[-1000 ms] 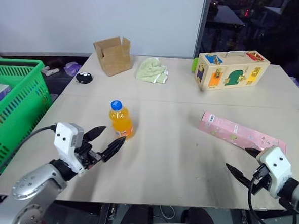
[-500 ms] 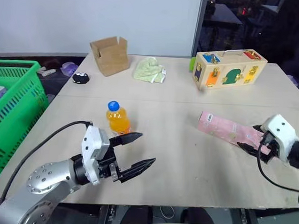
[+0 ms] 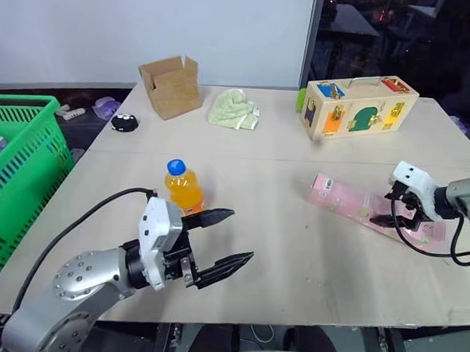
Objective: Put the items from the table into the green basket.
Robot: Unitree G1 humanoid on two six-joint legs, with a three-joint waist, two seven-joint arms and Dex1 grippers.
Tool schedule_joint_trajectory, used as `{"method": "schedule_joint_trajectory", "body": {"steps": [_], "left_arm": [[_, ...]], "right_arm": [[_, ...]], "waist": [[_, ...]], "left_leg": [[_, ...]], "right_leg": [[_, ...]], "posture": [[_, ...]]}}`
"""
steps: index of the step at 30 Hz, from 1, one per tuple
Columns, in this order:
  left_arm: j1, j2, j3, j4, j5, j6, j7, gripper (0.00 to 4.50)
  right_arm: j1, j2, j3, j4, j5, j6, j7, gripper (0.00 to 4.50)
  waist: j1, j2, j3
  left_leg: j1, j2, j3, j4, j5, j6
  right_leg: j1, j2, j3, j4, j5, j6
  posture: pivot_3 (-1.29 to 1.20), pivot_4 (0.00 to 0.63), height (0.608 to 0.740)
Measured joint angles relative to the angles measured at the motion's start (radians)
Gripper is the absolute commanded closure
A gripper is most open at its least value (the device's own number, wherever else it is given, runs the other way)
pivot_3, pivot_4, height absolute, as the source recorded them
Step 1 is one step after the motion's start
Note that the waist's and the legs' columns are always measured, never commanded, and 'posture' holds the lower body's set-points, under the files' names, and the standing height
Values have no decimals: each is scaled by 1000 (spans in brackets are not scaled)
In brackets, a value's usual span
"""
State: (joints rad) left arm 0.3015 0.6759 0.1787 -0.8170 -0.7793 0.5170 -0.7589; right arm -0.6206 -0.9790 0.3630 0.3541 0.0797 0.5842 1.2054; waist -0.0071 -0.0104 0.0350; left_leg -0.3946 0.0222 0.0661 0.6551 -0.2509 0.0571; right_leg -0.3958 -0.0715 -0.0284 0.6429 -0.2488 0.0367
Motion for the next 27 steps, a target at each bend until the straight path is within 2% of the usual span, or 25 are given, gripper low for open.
{"method": "schedule_joint_trajectory", "body": {"steps": [3,6,9,14,19,23,27], "left_arm": [[17,-6,-11,0,22,-16,0,64],[17,-32,-29,2,37,-33,6,0],[17,-58,-33,10,38,-37,26,0],[-24,-93,-39,44,17,-22,73,0],[-112,-143,-28,99,-119,43,149,0],[-197,-184,-29,157,-272,112,211,0],[-296,-208,-41,220,-341,157,244,0]], "right_arm": [[-29,26,33,96,-48,-58,33,0],[-61,65,52,182,-92,-106,47,720],[-82,92,49,228,-111,-116,50,1827],[-57,96,8,205,-104,-88,41,1827],[17,84,-107,35,3,81,56,1827],[114,75,-284,-249,194,335,52,1827],[128,148,-435,-545,413,579,-5,1827]], "waist": [[4,0,0],[6,0,0],[7,0,0],[13,0,-1],[20,0,-1],[20,1,-1],[6,1,-1]], "left_leg": [[0,0,0,0,0,0],[0,0,0,0,0,0],[1,0,0,0,0,0],[2,1,1,2,0,0],[0,1,1,3,0,0],[-2,1,-2,3,0,0],[-1,1,-3,4,0,0]], "right_leg": [[0,0,0,0,0,0],[0,0,0,0,0,0],[0,0,1,1,1,-1],[1,0,2,1,4,0],[0,0,2,1,4,1],[0,1,0,1,5,2],[0,1,0,1,5,1]], "posture": [[73,0,740],[74,0,740],[67,0,740],[41,0,740],[-5,0,740],[-51,0,740],[-76,0,740]]}}
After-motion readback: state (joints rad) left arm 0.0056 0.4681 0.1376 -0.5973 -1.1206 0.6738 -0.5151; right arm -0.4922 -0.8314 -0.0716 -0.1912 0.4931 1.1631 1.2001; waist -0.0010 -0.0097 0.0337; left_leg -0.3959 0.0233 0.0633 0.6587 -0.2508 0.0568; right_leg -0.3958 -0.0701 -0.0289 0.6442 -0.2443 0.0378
